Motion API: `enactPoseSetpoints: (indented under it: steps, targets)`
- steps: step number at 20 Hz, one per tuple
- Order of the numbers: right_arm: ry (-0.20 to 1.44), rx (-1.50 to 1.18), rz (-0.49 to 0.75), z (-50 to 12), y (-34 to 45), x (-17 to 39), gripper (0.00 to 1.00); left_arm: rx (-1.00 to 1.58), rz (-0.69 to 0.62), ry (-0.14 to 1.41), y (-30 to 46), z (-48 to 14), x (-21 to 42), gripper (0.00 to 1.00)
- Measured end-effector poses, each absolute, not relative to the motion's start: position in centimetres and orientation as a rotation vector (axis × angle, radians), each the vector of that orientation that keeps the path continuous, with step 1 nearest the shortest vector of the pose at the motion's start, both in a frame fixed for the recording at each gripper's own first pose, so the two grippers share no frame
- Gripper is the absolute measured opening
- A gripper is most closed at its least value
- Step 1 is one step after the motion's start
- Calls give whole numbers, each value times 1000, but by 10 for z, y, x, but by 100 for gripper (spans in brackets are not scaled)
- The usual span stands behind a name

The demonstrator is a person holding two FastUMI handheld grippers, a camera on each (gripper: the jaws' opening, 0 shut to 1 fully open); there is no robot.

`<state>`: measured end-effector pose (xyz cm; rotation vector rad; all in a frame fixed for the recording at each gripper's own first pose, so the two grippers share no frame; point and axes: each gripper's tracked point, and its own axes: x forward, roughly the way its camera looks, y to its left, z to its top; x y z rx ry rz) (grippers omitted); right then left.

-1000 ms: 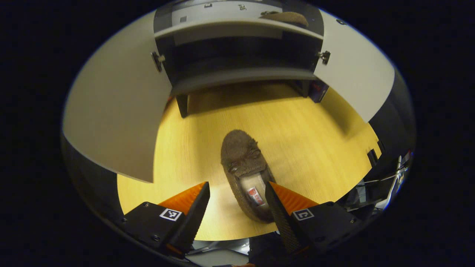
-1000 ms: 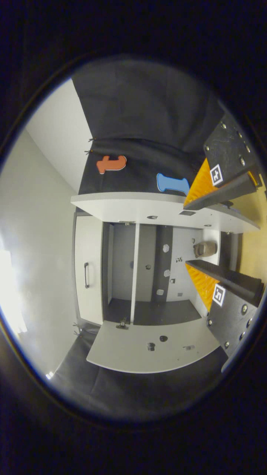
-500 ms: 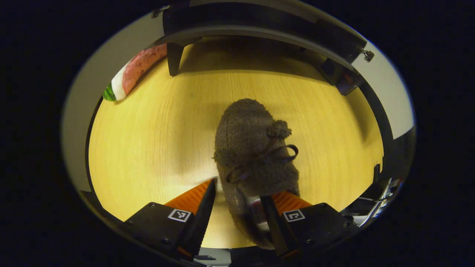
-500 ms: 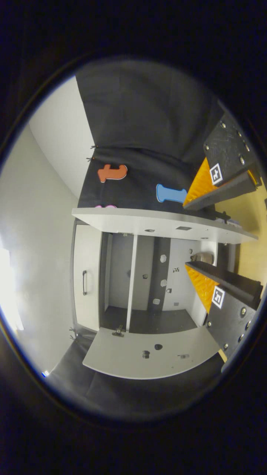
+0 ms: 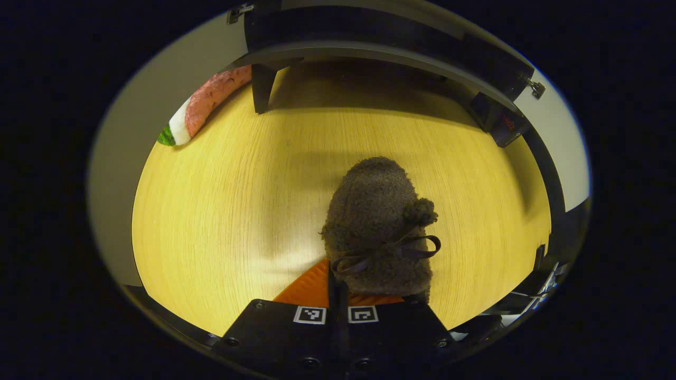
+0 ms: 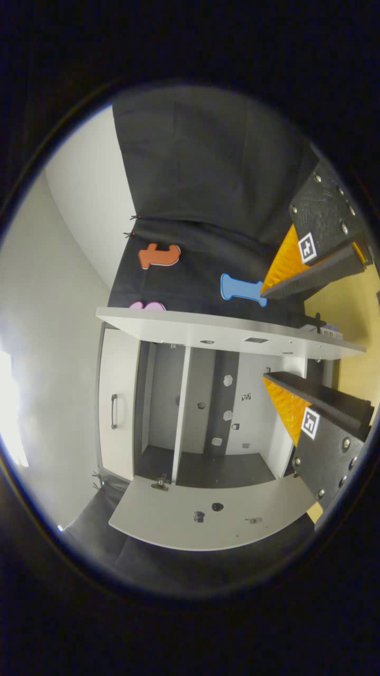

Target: Grab one shoe with the right hand and put it into the shoe cabinet, grab the other shoe with the left hand and put it into the shoe cabinet; then close the right door with the right hand and the left door with the left hand.

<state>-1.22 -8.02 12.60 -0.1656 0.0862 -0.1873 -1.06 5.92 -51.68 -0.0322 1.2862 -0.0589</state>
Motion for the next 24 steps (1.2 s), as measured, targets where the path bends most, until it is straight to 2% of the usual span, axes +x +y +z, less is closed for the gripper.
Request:
enactPoseSetpoints:
  steps: [5, 10, 14, 15, 17, 24]
  targets:
    - [95, -162, -203, 120, -86, -13, 84, -51, -100, 1215, 54, -503, 4, 1]
    - [102, -157, -209, 113, -90, -10, 84, -74, -148, 1068, 51, -471, 34, 1]
    - [103, -157, -213, 110, -92, -10, 84, -92, -178, 931, 36, -395, 71, 1]
    - [101, -158, -214, 109, -93, -10, 81, -107, -187, 895, 28, -377, 80, 1]
    - [95, -161, -217, 110, -94, -10, 84, -129, -200, 813, 19, -339, 103, 1]
    - [78, -155, -254, 110, -107, -13, 84, -160, -230, 570, 3, -219, 207, 1]
